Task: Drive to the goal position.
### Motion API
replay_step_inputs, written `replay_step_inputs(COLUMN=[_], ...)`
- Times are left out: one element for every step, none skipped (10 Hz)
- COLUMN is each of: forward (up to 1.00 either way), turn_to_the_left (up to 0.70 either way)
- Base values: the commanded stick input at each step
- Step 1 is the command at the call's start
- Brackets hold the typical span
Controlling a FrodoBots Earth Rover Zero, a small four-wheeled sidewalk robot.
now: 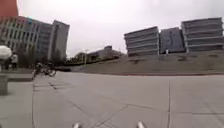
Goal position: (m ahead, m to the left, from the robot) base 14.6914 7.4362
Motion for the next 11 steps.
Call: replay_step_inputs(forward=[0.85,0.85,0.85,0.85,0.85,0.85,0.85,0.85,0.85,0.85,0.85], turn_to_the_left=[0.00,0.00,0.00,0.01,0.18,0.34,0.34,0.34,0.34,0.34,0.34])
